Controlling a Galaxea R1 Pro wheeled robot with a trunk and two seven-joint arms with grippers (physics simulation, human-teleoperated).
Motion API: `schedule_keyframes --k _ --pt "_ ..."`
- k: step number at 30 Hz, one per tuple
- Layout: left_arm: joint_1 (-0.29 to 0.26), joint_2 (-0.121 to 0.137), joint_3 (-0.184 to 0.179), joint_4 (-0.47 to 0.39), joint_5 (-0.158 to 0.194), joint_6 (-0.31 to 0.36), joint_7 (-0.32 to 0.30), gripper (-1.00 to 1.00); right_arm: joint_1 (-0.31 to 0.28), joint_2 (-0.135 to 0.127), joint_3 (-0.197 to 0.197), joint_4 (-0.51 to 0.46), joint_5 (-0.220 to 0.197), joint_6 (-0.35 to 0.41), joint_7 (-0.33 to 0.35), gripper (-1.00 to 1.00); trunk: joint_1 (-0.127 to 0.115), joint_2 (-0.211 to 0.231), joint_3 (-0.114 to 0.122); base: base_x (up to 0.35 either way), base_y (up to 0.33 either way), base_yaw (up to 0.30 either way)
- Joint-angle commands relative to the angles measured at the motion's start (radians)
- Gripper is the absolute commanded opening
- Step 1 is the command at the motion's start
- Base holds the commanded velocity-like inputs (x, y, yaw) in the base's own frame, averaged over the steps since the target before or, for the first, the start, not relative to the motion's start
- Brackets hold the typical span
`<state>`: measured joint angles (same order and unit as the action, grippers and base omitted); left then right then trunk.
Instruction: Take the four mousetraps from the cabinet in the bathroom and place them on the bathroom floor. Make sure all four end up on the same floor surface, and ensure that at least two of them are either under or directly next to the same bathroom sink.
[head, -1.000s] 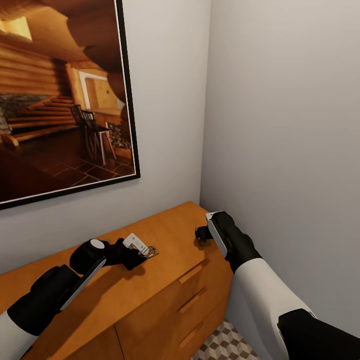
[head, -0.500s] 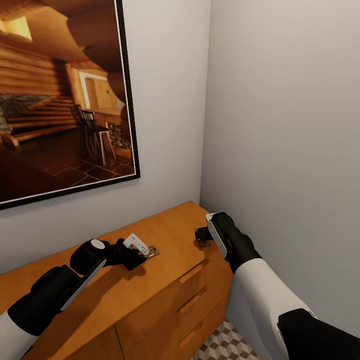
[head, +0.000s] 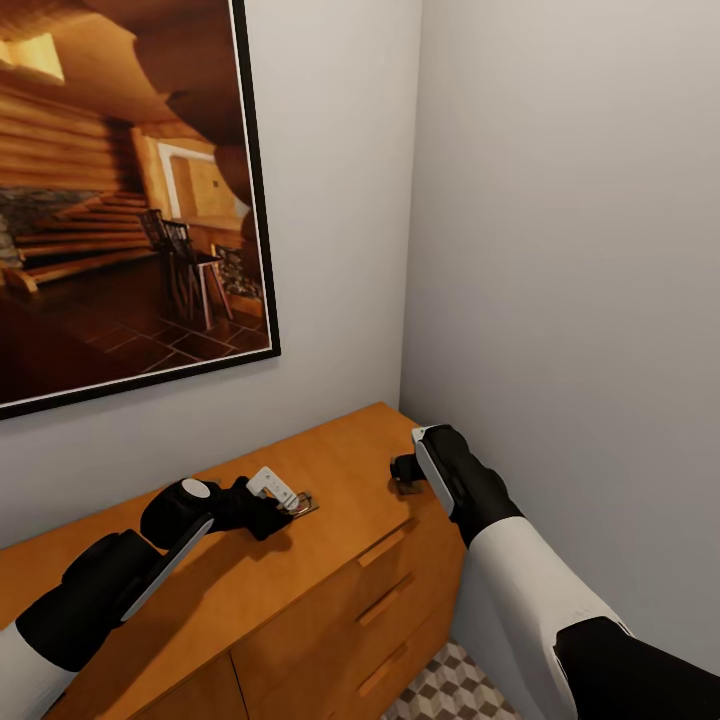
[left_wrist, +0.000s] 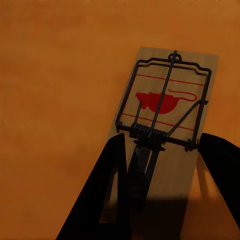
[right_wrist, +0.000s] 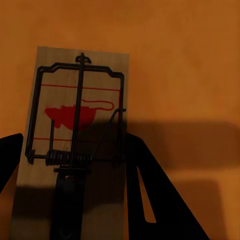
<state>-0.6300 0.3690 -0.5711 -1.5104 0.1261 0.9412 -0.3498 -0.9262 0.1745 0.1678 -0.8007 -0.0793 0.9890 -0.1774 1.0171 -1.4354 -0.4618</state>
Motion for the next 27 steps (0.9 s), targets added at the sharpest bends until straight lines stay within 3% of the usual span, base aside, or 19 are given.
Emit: schedule_keyframes --k 1,7,27 --pt "0.0 0.001 -0.016 0.023 0.03 0.01 0.005 -1.0 0.0 0.0 0.001 0.0 -0.011 0.003 -0.01 -1.0 0.0 0.0 -0.002 0.0 0.0 0.0" --pt "0.0 0.0 -0.017 0.024 0.03 0.012 0.005 -1.0 0.0 0.0 0.001 0.0 -0.011 0.003 -0.01 -1.0 0.0 0.0 -0.002 0.0 0.0 0.0" --pt "0.0 -0.002 -0.016 0.031 0.028 0.01 0.006 -1.0 0.0 0.0 0.001 0.001 -0.011 0.003 -0.01 -1.0 -0.077 0.14 0.061 0.0 0.0 0.0"
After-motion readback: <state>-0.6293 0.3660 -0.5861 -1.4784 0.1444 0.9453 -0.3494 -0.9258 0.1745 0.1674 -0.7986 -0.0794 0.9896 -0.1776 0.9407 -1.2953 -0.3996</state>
